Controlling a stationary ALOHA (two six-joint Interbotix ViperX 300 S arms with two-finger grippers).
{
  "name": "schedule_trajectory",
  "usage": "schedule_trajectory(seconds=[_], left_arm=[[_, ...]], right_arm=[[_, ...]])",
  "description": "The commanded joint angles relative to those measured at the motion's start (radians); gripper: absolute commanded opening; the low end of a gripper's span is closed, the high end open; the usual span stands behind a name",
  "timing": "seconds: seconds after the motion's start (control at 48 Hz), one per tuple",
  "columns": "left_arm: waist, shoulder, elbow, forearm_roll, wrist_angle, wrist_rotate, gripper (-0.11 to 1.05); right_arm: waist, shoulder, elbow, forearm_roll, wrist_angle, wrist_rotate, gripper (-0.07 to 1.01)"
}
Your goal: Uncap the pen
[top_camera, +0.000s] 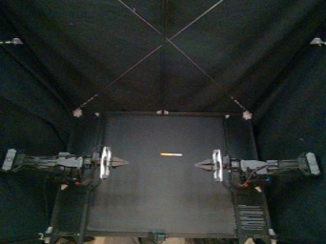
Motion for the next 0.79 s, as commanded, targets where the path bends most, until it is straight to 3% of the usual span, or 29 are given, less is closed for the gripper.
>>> schedule_trajectory(seconds=[0.021, 0.146, 0.25, 0.354, 0.458, 0.521, 0.625, 0.792], left_arm=[[-0.006, 0.011, 0.006, -0.017, 0.002, -0.0015, -0.07], [-0.005, 0.028, 0.000, -0.023, 0.009, 0.0061, -0.03], [0.009, 0.058, -0.009, -0.021, 0.009, 0.0077, 0.00], [0.041, 0.106, -0.026, -0.017, 0.012, 0.0092, 0.02], [0.086, 0.156, -0.046, -0.006, 0.029, 0.0092, 0.08], [0.115, 0.198, -0.064, 0.003, 0.049, 0.0092, 0.14], [0.147, 0.256, -0.094, 0.020, 0.074, 0.0092, 0.24], [0.176, 0.354, -0.137, 0.081, 0.094, 0.0092, 0.39]], right_arm=[[-0.003, 0.028, -0.005, 0.012, -0.003, 0.012, -0.01], [-0.041, 0.075, -0.014, 0.041, 0.008, 0.023, -0.01], [-0.112, 0.137, -0.041, 0.061, 0.041, 0.023, -0.01], [-0.178, 0.206, -0.078, 0.057, 0.097, 0.021, 0.00], [-0.235, 0.293, -0.127, 0.055, 0.164, 0.023, 0.00], [-0.253, 0.347, -0.160, 0.052, 0.204, 0.018, 0.00], [-0.275, 0.439, -0.218, 0.035, 0.273, 0.012, 0.01], [-0.295, 0.598, -0.307, -0.028, 0.387, 0.011, 0.06]])
